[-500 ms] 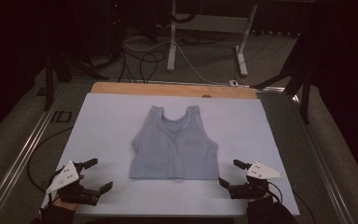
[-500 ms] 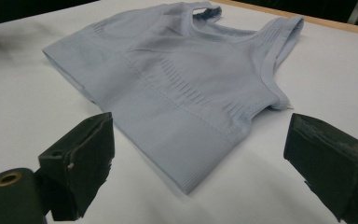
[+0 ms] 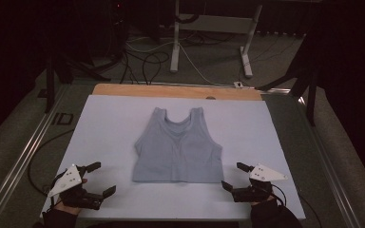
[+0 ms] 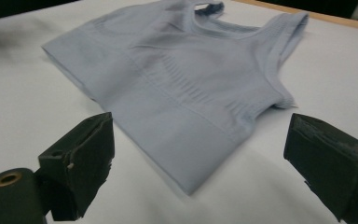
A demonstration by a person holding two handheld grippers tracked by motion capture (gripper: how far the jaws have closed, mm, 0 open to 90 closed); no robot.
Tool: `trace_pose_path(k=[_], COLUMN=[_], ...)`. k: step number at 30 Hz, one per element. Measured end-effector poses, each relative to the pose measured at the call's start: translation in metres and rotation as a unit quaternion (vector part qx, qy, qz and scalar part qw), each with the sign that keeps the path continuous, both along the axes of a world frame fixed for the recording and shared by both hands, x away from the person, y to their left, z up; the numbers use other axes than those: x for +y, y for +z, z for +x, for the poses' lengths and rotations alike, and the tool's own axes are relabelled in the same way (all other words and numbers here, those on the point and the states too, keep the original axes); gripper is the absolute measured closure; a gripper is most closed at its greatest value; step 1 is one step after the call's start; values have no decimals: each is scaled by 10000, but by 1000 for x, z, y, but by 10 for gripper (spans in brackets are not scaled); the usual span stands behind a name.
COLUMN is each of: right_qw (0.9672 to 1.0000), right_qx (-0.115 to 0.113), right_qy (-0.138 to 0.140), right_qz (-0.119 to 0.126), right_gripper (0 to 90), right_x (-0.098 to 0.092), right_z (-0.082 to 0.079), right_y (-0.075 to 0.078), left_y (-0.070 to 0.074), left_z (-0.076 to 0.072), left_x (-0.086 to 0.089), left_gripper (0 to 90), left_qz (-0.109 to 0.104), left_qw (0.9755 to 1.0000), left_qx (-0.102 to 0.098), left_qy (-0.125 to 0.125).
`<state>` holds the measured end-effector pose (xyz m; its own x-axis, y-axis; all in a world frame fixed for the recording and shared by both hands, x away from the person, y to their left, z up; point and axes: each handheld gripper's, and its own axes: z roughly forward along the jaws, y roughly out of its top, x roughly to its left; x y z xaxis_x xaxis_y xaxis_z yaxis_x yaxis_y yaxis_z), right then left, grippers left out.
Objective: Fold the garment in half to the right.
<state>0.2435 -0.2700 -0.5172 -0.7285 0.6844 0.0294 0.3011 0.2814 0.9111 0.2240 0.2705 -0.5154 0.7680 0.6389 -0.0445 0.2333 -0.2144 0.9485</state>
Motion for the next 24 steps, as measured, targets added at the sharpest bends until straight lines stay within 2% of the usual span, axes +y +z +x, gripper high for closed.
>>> trace_pose_path(k=[4,10,14,19,24], right_qw=[9999,9999,9997,9995,9997], right_qx=[48,-8,63,20,-65], right_qy=[88,129,173,168,145], right_qz=[37,-30,133,256,172], right_gripper=[87,86,87,86,86], right_x=[2,7,6,6,11], right_z=[-1,-3,-3,-5,-7], right_y=[1,6,11,18,29], left_y=[-1,3,5,8,19], left_z=[3,2,4,5,7], left_x=[-2,-9,-11,-16,-21], left_gripper=[1,1,1,0,0], left_qz=[-10,103,131,109,64], left_qw=[9996,9996,9992,9984,9985], left_qx=[214,141,248,362,314], left_qy=[-164,-206,-286,-410,-449])
